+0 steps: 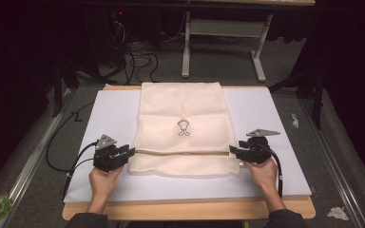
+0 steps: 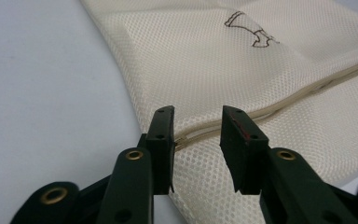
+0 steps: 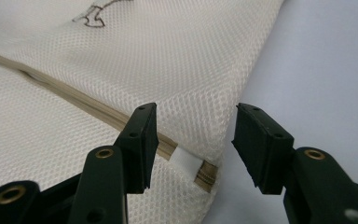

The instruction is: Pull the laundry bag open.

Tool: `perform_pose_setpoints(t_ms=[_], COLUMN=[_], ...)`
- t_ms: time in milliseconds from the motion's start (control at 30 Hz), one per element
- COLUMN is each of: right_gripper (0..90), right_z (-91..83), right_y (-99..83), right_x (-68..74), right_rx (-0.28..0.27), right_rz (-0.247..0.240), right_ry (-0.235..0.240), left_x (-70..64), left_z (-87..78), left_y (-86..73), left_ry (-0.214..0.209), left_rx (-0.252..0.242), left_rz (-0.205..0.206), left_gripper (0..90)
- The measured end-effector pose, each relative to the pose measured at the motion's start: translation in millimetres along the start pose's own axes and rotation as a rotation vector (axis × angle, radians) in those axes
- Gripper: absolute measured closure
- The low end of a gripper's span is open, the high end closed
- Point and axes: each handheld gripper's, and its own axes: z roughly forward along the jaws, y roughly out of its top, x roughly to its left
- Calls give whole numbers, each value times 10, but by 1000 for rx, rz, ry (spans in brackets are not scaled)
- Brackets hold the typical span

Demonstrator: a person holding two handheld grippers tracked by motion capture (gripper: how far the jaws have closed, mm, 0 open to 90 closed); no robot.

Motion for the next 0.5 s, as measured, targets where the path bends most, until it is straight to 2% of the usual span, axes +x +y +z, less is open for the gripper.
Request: perform_pose_setpoints(t_ms=[267, 500], right_gripper=[553, 603], right_z=[-250, -402], right_y=[-22, -107], right_x=[-65, -240], right_rx=[-114, -170], right_rz=[22, 76], right_ry=[14, -4], left_x=[51, 181], left_z=[-220, -356], left_y=[16, -14], left_ry=[30, 80], left_rx=[-89, -119], left_rz=[-3, -23], left_gripper=[598, 589])
